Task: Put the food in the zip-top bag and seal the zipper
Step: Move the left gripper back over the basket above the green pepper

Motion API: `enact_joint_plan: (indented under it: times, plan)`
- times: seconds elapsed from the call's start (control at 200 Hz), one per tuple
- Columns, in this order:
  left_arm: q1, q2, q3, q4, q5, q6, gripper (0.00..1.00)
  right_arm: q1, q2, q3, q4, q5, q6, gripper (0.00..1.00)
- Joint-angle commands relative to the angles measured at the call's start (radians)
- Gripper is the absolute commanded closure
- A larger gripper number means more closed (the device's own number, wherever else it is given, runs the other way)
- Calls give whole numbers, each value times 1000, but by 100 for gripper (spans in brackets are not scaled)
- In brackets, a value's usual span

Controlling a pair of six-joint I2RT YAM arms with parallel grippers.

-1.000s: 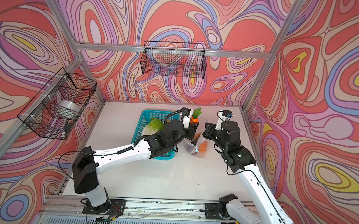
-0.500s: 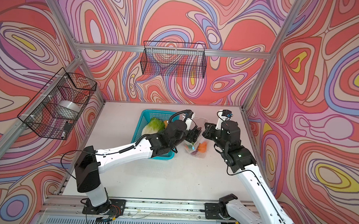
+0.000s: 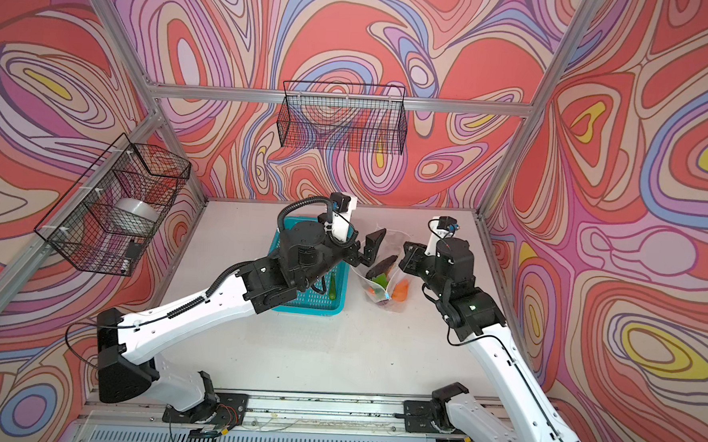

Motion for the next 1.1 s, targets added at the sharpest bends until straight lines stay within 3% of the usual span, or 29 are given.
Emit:
enact_joint_plan:
  times: [0.0, 0.27, 0.441, 0.791, 1.092]
  plan:
    - [46, -32, -46, -81, -21, -11, 0, -1, -4, 21, 24, -2, 0, 100]
    - [260, -130, -238, -169, 115, -265, 4, -1, 4, 18, 38, -8, 0, 100]
    - [349, -124, -312, -232, 204, -357, 6, -1, 11, 14, 46, -14, 7, 100]
    - [390, 111, -203, -461, 330, -353, 8, -1, 17, 22, 36, -14, 16, 100]
    - [392, 329, -91, -567, 385, -337, 24, -1, 6, 15, 34, -12, 16, 100]
